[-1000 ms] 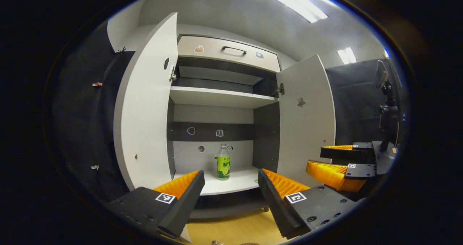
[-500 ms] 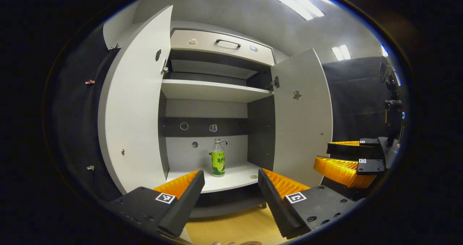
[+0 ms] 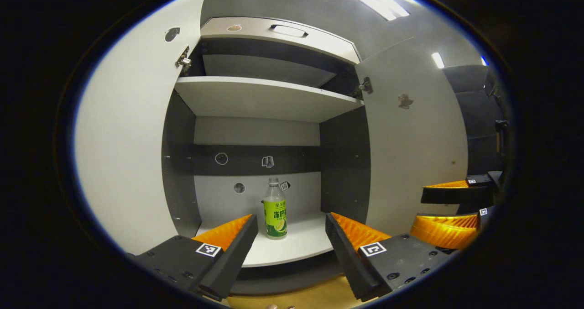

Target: Grasp the bottle in the cabinet with the left hand and place it on the coaster, then close the right door with the right hand and the left door with the left hand.

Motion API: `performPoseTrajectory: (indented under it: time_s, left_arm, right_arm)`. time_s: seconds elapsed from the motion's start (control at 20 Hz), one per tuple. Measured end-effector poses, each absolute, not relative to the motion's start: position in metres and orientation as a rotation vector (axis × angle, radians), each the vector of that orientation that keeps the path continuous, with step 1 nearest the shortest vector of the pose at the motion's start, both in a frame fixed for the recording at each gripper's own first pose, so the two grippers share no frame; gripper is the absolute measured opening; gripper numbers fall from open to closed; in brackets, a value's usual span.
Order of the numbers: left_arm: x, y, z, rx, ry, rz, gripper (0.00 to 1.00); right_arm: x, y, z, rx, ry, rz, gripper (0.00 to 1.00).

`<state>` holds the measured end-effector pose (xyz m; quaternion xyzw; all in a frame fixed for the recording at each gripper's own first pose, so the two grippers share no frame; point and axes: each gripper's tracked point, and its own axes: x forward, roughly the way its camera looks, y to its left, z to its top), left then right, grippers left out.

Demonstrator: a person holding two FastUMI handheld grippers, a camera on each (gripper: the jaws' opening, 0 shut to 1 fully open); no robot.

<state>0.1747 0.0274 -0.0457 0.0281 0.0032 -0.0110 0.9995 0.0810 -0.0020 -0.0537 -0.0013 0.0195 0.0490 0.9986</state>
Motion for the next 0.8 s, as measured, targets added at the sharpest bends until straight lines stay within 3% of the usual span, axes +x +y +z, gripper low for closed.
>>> performPoseTrajectory:
  time_s: [0.3,0.8]
  left_arm:
    - [0.273,0.043,-0.072,0.077,-0.017,0.026,0.95]
    - [0.359,0.051,-0.108,0.107,0.016,0.047,0.95]
  right_arm:
    - [0.118,-0.005,-0.08,-0.044,0.054,0.191,0.98]
    - [0.157,0.001,-0.098,0.02,0.062,0.254,0.98]
